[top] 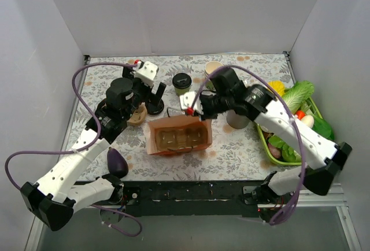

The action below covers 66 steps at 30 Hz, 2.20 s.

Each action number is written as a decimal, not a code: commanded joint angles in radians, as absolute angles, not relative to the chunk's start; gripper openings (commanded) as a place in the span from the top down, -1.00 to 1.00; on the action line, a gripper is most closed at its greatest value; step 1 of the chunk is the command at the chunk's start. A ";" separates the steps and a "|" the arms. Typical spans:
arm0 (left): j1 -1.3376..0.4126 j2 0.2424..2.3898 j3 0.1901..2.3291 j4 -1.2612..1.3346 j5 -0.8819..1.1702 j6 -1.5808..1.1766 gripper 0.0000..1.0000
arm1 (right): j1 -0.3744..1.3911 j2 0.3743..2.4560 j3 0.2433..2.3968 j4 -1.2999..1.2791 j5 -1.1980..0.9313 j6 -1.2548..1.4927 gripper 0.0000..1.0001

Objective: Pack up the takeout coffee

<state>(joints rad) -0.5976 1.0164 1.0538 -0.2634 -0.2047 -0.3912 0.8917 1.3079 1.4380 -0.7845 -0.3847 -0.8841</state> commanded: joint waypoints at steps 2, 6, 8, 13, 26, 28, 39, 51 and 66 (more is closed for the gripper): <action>-0.500 1.046 1.167 -0.275 -0.131 -0.423 -0.90 | 0.795 1.543 1.690 -1.067 -0.540 -0.874 0.81; -0.436 1.081 1.233 -0.323 0.024 -0.427 -0.95 | 0.736 1.681 1.909 -1.173 -0.547 -0.833 -0.16; -0.423 1.094 1.259 -0.373 0.089 -0.414 -0.96 | 0.687 1.700 1.979 -1.146 -0.583 -0.752 -0.43; -0.408 1.091 1.276 -0.454 0.332 -0.393 -0.96 | 0.647 1.587 1.939 -1.002 -0.529 -0.684 -0.64; -0.394 1.296 1.376 -0.627 0.699 -0.371 -0.73 | 0.643 1.388 1.855 -1.164 -0.719 -0.922 -0.54; -0.390 1.307 1.388 -0.637 0.721 -0.365 -0.68 | 0.653 1.382 1.832 -1.216 -0.759 -0.963 -0.49; -0.397 1.335 1.361 -0.729 0.788 -0.324 -0.24 | 0.799 1.426 1.657 -1.109 -0.692 -1.035 -0.20; -0.431 1.390 1.491 -0.802 0.799 -0.364 1.00 | 0.822 1.424 1.696 -0.986 -0.586 -0.884 0.97; -0.431 1.468 1.734 -0.957 0.715 -0.284 1.00 | 0.828 1.448 1.858 -0.999 -0.557 -0.808 0.97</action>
<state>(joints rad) -0.4286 1.4559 1.7321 -0.9192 0.7326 -0.3122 0.8204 1.4574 1.8496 -1.0302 -0.5488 -0.8341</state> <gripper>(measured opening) 0.019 0.031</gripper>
